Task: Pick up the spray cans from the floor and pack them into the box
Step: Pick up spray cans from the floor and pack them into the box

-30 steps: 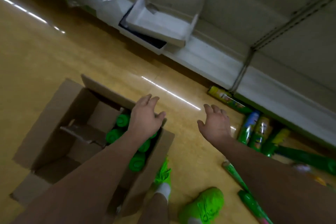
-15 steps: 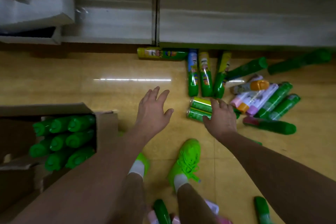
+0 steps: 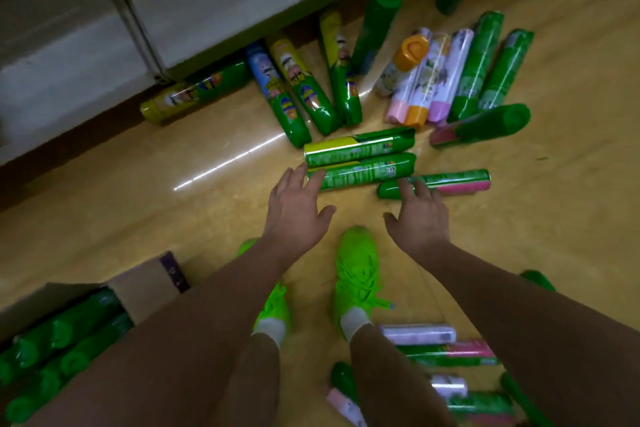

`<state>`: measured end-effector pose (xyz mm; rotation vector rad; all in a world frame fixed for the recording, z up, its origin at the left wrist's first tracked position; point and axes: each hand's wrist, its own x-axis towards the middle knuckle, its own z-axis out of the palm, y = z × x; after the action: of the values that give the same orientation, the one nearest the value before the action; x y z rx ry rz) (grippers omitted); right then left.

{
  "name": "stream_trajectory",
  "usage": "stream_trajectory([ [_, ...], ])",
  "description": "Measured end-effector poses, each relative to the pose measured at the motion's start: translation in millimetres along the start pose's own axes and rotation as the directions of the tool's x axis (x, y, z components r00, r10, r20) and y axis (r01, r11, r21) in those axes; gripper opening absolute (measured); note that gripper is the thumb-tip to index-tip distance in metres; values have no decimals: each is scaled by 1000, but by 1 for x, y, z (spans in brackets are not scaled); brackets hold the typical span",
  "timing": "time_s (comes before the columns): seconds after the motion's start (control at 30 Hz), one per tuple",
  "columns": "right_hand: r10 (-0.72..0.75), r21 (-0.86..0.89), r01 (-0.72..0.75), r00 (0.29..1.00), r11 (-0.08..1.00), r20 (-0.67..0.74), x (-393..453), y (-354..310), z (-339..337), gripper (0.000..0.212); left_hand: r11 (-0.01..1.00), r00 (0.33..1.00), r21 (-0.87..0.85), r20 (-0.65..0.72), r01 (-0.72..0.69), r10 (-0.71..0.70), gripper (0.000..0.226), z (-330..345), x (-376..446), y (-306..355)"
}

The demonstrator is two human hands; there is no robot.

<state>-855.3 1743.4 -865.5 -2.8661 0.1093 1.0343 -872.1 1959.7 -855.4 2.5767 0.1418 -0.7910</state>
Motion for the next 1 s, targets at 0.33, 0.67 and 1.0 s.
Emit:
stream_trajectory([
  [0.33, 37, -54, -40, 997, 998, -63, 97, 78, 56, 61, 922, 960, 271, 115, -278, 256, 73, 71, 123, 22],
  [0.67, -219, -332, 222, 975, 917, 45, 181, 133, 119, 94, 757, 895, 477, 226, -446, 385, 70, 170, 190, 36],
  [1.0, -230, -252, 237, 971, 938, 59, 166, 137, 130, 68, 761, 918, 517, 272, -393, 290, 59, 176, 202, 58],
])
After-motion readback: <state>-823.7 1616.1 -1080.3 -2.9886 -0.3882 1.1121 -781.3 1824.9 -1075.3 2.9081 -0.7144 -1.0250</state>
